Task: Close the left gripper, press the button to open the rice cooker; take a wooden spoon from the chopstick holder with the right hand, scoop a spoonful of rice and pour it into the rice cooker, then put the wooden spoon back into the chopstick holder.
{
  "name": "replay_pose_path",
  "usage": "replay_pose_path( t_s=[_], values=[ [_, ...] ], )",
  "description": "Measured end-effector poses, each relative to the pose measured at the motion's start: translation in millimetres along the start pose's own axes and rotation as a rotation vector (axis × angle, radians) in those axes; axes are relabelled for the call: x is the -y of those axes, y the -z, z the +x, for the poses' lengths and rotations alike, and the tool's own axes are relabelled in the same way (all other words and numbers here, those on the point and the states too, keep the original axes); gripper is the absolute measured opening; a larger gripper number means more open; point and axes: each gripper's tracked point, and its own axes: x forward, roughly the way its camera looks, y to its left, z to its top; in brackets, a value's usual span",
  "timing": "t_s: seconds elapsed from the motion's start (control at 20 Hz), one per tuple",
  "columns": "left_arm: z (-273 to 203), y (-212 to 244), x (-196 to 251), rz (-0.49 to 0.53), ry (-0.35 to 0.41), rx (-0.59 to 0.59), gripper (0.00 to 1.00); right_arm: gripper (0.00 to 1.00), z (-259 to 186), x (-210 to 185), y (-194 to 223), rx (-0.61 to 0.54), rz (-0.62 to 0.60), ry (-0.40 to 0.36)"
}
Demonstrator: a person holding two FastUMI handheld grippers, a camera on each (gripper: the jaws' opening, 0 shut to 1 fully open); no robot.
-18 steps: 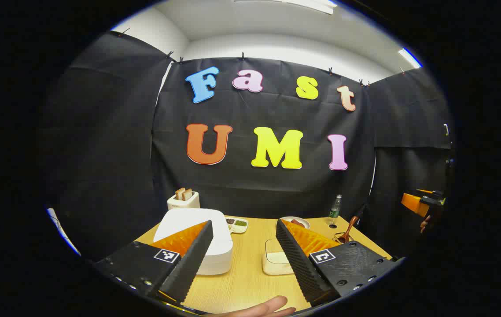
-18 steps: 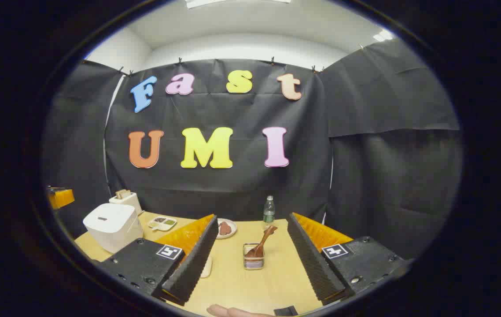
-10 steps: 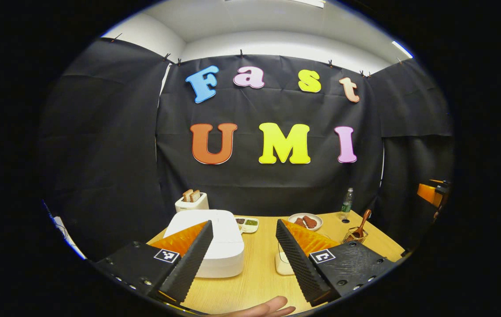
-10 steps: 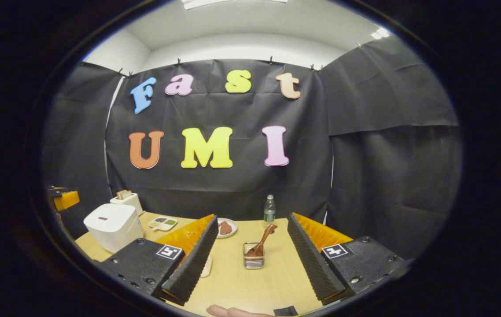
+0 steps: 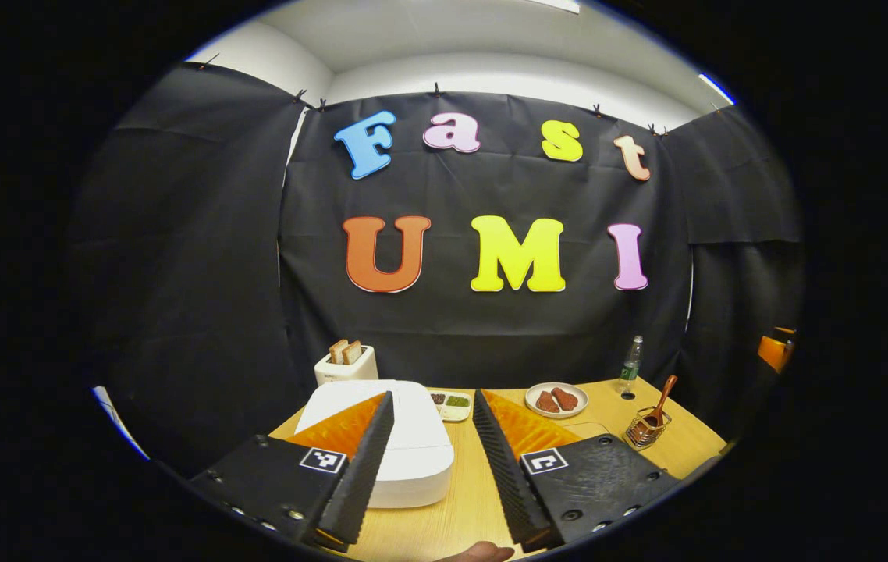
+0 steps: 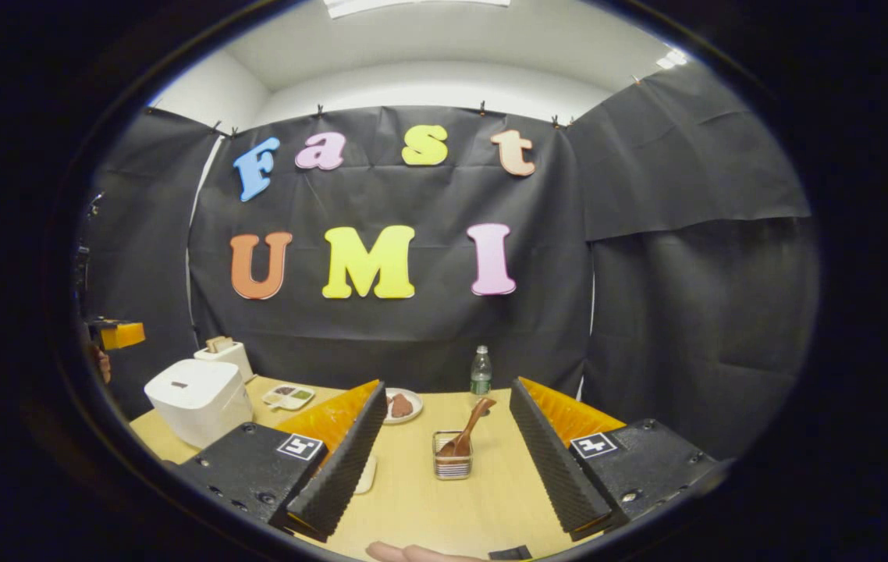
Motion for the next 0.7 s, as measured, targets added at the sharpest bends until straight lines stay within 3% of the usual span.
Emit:
replay_pose_path(
  t_s=[0.05, 0.1, 0.2, 0.25, 0.35, 0.7],
  values=[
    [5, 1, -6, 0.008, -0.013, -0.001, 0.42, 1.00, 2, 0, 4, -0.004, -0.001, 0.002],
    [9, 2, -12, 0.022, -0.033, -0.004, 0.47, 1.00, 3, 1, 5, -0.007, 0.001, 0.001],
    [19, 4, -28, 0.054, -0.082, -0.001, 0.36, 1.00, 4, 0, 5, 0.000, 0.008, -0.010],
    [23, 7, -32, 0.055, -0.092, -0.007, 0.17, 1.00, 5, 3, 6, 0.008, 0.011, -0.007],
    [34, 16, -43, 0.044, -0.124, -0.040, 0.02, 1.00, 7, 5, 7, 0.021, 0.018, -0.012],
    [81, 71, -65, 0.053, -0.166, -0.187, 0.00, 0.98, 25, 11, 19, 0.039, 0.029, -0.027]
  ],
)
